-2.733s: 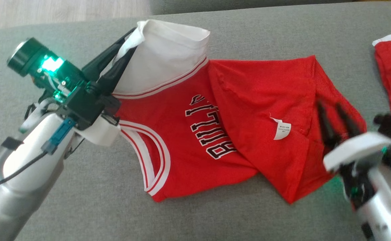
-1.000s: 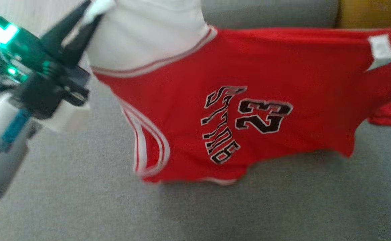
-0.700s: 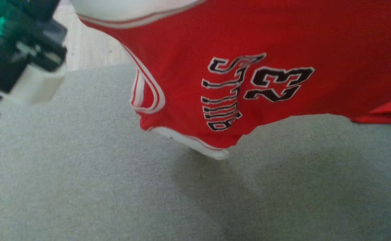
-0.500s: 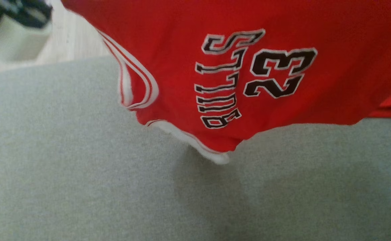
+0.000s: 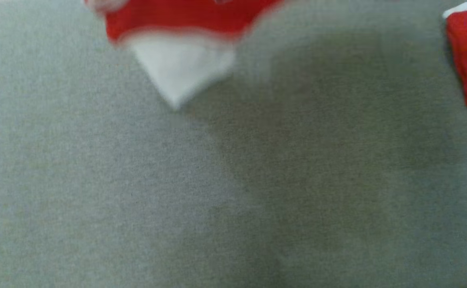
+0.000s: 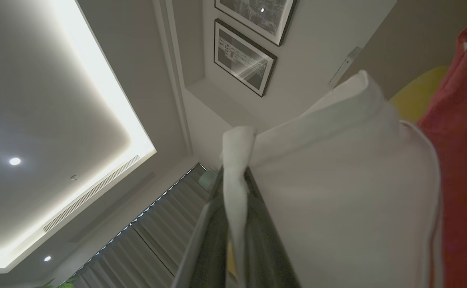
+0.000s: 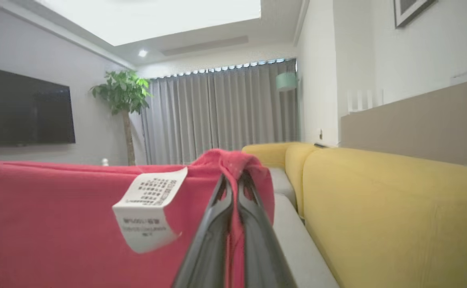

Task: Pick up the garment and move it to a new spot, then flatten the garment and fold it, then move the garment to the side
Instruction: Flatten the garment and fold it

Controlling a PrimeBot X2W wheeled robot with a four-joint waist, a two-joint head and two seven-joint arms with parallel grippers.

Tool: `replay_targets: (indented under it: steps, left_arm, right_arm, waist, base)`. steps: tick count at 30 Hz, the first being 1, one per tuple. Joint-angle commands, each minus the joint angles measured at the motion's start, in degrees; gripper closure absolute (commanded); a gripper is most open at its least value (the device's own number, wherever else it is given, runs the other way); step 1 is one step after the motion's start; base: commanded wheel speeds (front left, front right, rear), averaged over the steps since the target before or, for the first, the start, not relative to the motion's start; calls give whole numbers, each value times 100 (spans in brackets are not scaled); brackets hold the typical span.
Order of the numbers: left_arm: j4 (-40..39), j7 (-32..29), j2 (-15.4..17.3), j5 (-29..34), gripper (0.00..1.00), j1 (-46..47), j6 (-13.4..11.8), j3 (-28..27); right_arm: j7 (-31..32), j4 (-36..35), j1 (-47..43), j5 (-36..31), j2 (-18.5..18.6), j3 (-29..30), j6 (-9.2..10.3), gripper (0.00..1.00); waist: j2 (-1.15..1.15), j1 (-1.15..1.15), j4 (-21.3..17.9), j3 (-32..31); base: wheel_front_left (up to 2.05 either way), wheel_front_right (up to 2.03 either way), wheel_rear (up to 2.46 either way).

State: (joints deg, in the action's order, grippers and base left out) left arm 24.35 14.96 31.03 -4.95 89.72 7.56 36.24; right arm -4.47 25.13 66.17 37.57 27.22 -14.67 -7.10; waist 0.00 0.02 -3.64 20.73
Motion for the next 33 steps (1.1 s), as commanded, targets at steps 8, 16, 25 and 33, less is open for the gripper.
replay_targets:
  steps: [8,16,25,33]
  left_arm:
    - [-716,3,227,-322,100,-298,-18,-308]
    - [-1798,4,694,-1036,100,-2682,-10,-328]
    - [-2725,4,940,-954,100,-5815,-166,-331]
    - [-2798,4,775,-755,100,-7791,-390,-270]
  right_arm:
    - [-609,434,222,-323,145,-448,-39,100]
    - [-861,570,-1119,-78,417,-880,-39,100]
    - [-1002,81,-3507,158,787,-839,-39,100]
    - [-1037,-475,-5284,-186,638,-197,-39,100]
  waist:
    - [0,-2,310,506]
    - [0,-2,458,425]
    - [0,-2,474,-230]
    - [0,-2,349,-759]
  base:
    - [0,0,0]
    - [0,0,0]
    - [0,0,0]
    - [0,0,0]
